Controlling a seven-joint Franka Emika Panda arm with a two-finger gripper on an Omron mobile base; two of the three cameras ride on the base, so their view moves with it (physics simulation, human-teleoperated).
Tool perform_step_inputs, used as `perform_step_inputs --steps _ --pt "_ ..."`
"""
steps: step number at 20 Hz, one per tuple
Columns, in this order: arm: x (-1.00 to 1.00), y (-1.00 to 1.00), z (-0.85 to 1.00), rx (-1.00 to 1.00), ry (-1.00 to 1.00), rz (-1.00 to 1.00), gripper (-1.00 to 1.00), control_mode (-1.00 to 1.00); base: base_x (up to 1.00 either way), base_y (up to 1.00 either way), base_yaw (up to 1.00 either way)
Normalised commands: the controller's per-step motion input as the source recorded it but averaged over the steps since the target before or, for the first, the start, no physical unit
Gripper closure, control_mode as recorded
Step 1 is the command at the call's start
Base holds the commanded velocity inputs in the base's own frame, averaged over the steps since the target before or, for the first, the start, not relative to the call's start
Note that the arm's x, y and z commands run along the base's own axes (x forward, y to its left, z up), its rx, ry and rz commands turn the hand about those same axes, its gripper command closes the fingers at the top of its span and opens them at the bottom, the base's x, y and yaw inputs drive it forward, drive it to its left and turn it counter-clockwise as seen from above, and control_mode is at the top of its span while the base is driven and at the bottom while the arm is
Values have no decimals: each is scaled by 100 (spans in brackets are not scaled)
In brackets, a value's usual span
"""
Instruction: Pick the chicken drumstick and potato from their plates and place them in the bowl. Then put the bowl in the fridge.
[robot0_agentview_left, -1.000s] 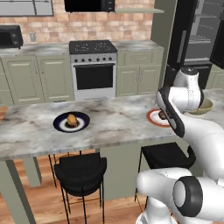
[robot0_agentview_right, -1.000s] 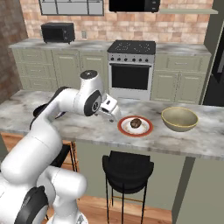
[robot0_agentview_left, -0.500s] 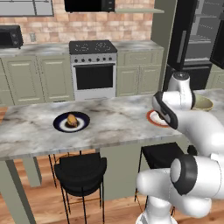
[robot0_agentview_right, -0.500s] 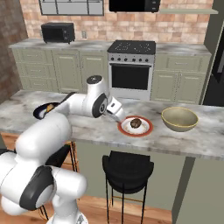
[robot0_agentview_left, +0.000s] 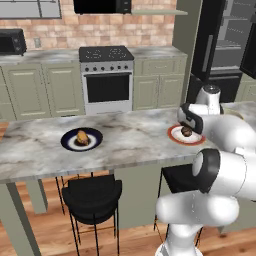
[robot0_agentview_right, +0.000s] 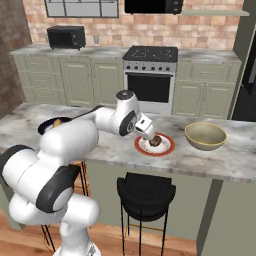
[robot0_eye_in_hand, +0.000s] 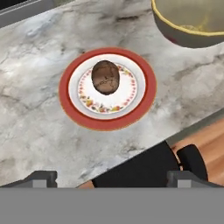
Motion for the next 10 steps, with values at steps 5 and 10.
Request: perform_step_inputs --steps 5,10 --pt "42 -21 -19 4 3 8 -100 -100 0 0 0" --pt "34 -15 -20 2 2 3 -100 -100 0 0 0"
